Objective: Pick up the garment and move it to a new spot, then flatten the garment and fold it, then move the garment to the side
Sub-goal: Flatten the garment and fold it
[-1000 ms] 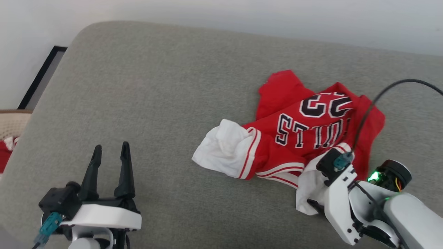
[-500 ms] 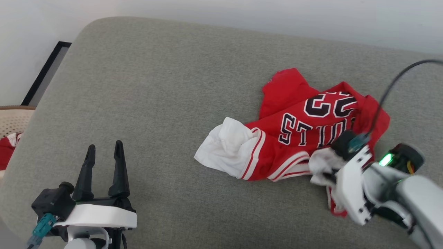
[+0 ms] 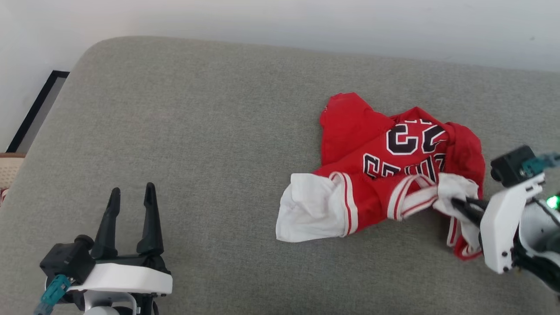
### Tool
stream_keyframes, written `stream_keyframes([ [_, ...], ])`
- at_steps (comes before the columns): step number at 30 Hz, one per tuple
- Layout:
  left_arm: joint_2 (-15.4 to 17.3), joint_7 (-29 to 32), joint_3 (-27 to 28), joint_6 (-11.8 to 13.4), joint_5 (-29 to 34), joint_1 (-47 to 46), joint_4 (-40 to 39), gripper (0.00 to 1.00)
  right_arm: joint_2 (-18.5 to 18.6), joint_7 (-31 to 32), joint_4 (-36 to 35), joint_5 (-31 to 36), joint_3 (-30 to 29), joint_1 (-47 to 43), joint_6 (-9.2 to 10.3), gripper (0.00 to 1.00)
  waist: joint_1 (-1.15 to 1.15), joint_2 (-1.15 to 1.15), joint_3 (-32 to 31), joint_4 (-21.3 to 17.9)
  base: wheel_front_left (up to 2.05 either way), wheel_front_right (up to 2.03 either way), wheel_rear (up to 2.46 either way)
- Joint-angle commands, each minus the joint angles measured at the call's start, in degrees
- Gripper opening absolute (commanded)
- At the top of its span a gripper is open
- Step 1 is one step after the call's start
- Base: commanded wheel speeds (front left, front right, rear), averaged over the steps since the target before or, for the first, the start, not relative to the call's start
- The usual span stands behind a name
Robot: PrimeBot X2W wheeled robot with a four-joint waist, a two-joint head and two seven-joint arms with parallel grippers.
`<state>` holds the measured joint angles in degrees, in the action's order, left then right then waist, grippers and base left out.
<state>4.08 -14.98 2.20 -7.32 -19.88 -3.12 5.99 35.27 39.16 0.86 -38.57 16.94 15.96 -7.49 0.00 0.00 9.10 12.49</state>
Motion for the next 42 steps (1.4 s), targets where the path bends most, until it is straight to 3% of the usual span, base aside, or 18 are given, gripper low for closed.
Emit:
stream_keyframes([
  [1,0.4,-0.3,-0.1,-0.2,-0.1,0.5,0.0,1.00,-0.6,-0.1,-0.3,0.1,-0.2,-0.7,0.00,0.00,0.00,0.00,-0.1,-0.2,0.00,0.00,0.00],
  [8,1.5,-0.3,-2.9,-0.2,-1.0,-0.4,0.9,1.00,-2.9,-0.2,0.7,2.0,-0.5,-5.1,0.00,0.00,0.00,0.00,-0.5,-1.2,0.00,0.00,0.00],
  [9,1.8,-0.3,-3.4,-0.2,-1.1,-0.6,1.1,1.00,-3.2,-0.4,0.9,2.5,-0.2,-5.1,0.00,0.46,0.00,0.00,-0.6,-1.4,0.00,0.00,0.00],
  [10,2.2,-0.3,-4.0,-0.2,-1.2,-0.7,1.4,1.00,-3.5,-0.6,1.1,2.9,0.1,-5.2,0.00,1.00,0.00,0.00,-0.7,-1.6,0.00,0.00,0.00],
  [17,5.7,1.0,-10.6,-0.2,-3.8,-2.1,5.2,1.00,-5.1,-0.6,0.9,3.9,2.3,-3.9,0.00,1.00,0.00,0.00,-2.0,-3.9,0.00,0.00,0.00],
  [21,8.4,10.1,-16.4,-0.2,-9.0,-4.6,6.8,1.00,-6.0,-0.6,-1.9,3.8,1.3,-3.6,0.00,1.00,0.00,0.00,-2.6,-6.2,0.00,0.00,0.00],
  [26,11.0,19.5,-19.8,-0.2,-12.4,-7.8,7.3,1.00,-7.9,-3.5,-5.0,5.5,-1.6,-3.8,0.00,1.00,0.00,0.00,-2.3,-9.4,0.00,0.00,0.00],
  [34,13.6,30.2,-21.9,0.4,-14.2,-11.3,10.4,1.00,-13.2,-14.9,-7.3,9.9,-6.8,-4.2,0.00,1.00,0.00,0.00,-1.3,-15.2,0.00,0.00,0.00],
  [42,14.2,38.9,-23.4,4.3,-13.9,-12.1,13.4,1.00,-19.2,-28.5,-6.4,15.5,-14.5,-4.5,0.00,1.00,0.00,0.00,-0.4,-19.7,0.00,0.00,0.00],
])
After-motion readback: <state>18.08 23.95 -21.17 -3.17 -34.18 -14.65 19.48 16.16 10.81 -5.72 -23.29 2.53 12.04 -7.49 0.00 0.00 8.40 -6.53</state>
